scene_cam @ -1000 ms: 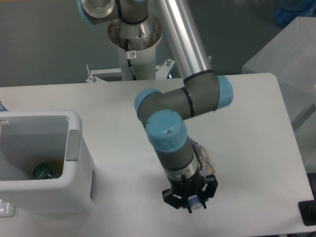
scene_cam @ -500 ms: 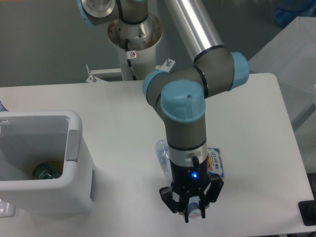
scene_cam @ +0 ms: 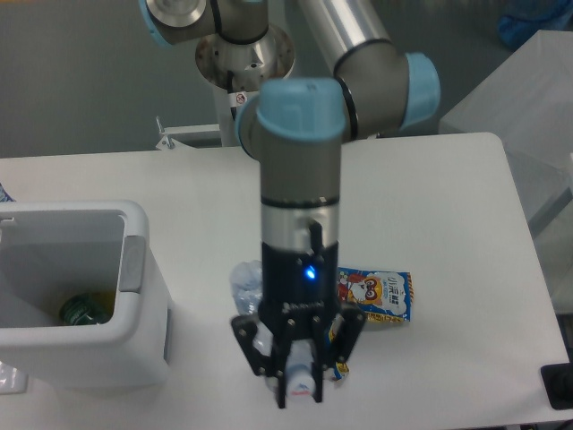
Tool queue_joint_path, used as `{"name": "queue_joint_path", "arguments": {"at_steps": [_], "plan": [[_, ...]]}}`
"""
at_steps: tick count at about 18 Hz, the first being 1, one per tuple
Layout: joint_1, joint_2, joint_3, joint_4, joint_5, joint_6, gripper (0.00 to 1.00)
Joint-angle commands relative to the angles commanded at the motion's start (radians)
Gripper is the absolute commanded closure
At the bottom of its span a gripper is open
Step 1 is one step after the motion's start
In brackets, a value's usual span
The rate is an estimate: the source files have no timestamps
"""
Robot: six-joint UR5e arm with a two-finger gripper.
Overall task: Place the trash in the trash can
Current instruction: 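Lift the gripped water bottle up off the table, then carry the bottle over the white bin and open the gripper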
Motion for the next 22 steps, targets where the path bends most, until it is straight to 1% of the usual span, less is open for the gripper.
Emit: {"name": "queue_joint_path", "arguments": {"at_steps": [2, 7, 14, 16, 22], "plan": [[-0.005, 0.011, 0.000, 0.041, -0.011, 0.000, 0.63], [-0.031, 0.035, 0.008, 0.068, -0.011, 0.002, 0.63], [-0.058, 0.077, 0.009, 0.068, -0.011, -0.006, 0.63], [-0.098, 0.083, 0.002, 0.068, -0.011, -0.006, 0.63], [-0.179, 0.083, -0.003, 0.066, -0.014, -0.006, 0.63]]}}
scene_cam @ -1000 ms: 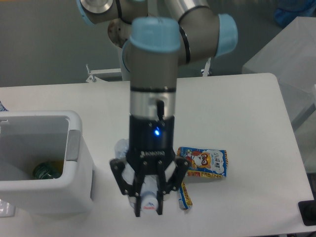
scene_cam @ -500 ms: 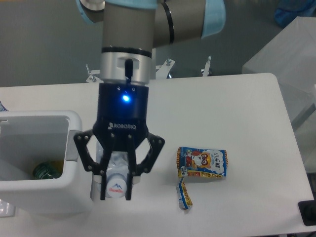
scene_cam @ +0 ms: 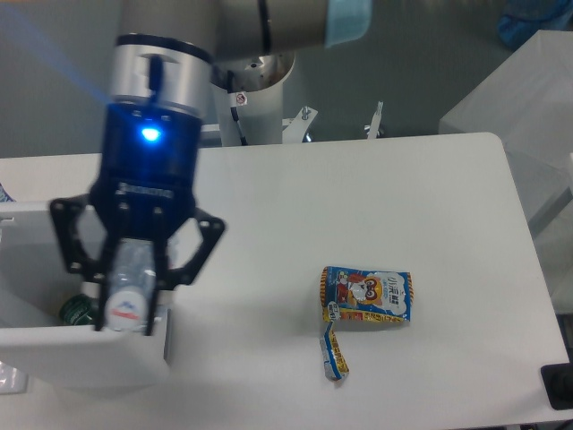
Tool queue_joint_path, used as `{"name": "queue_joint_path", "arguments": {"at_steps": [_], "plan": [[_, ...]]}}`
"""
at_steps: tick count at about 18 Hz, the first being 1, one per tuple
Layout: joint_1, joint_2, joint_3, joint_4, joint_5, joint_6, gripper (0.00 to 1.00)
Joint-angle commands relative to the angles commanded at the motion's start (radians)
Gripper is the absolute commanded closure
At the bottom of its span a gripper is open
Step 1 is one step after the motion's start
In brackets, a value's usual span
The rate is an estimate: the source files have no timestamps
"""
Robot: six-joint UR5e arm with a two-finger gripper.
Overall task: Place the trash in the trash can
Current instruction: 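Carry the bottle over the white bin and open the gripper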
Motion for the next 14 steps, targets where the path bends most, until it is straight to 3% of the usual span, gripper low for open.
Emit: {"name": "queue_joint_path", "arguments": {"at_steps": [3, 8, 11, 13, 14], "plan": [[-0.077, 0.002, -0.003, 0.000, 0.000, -0.002, 0.62], [-0.109, -0.003, -0.015, 0.000, 0.002, 0.002, 0.55], [-0.115, 0.000, -0.055, -0.002, 0.005, 0.006, 0.50], [-0.118, 0.005, -0.071, -0.002, 0.008, 0.006, 0.38], [-0.118, 0.006, -0.072, -0.003, 0.012, 0.006, 0.22]]}}
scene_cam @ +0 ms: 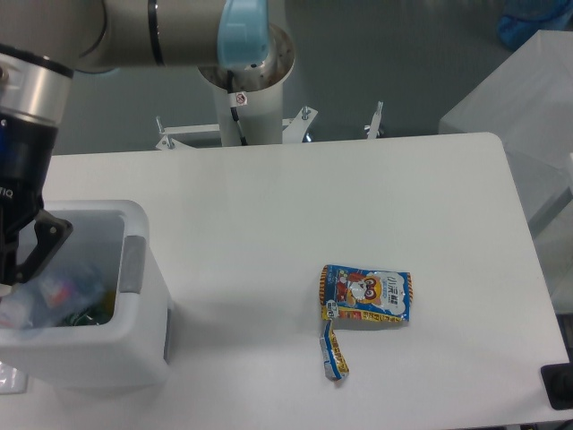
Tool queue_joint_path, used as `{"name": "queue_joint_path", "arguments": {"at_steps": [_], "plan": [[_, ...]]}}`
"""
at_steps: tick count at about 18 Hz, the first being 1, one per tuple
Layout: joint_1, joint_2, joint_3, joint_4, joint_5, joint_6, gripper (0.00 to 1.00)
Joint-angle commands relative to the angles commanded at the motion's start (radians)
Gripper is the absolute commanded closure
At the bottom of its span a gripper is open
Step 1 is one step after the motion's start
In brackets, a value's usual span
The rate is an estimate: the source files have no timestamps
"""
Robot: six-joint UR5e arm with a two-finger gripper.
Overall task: Place the trash in the trash can
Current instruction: 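Carry the bottle over the white bin and open the gripper, then move the open gripper back over the snack wrapper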
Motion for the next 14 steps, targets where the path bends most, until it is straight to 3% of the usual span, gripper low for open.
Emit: {"name": "queue_joint_path", "arguments": {"at_steps": [1, 5, 14], "plan": [[0.002, 0.003, -0.005, 0.000, 0.014, -0.002, 0.11], [0.037, 0.021, -0.044, -0.002, 0.046, -0.005, 0.06], [0.379, 0.092, -0.245, -0.009, 0.113, 0.003, 0.02]]}}
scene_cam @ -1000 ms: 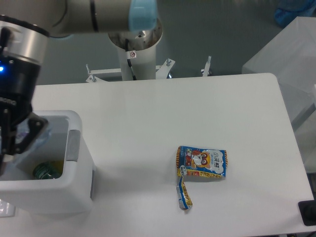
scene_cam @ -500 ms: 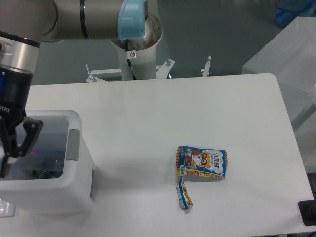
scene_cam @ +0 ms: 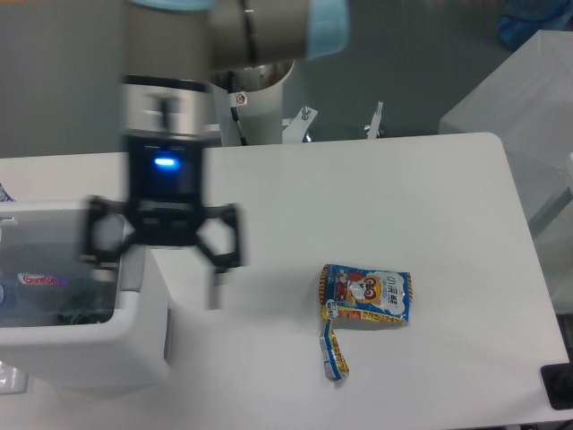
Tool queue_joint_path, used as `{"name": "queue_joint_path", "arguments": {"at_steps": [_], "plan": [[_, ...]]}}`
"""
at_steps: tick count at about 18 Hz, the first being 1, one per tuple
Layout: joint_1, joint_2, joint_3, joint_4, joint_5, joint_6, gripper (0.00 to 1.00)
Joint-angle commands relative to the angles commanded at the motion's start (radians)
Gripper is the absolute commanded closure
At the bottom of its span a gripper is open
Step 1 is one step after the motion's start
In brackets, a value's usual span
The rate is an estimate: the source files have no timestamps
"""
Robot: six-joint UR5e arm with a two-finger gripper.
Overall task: Place the trash in the trash can
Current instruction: 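Move the open gripper back over the snack wrapper, then lower the gripper to the wrapper's edge and close on it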
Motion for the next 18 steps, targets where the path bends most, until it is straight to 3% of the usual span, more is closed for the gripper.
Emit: {"name": "queue_joint_path", "arguments": {"at_steps": [4, 10, 14, 18], "plan": [[0.068, -0.003, -0.097, 0.000, 0.118, 0.008, 0.02], [0.100, -0.052, -0.229, 0.000, 0.267, 0.112, 0.02], [0.048, -0.116, -0.287, -0.005, 0.454, 0.342, 0.02], [-0.004, -0.163, -0.289, -0.009, 0.479, 0.328, 0.02]]}}
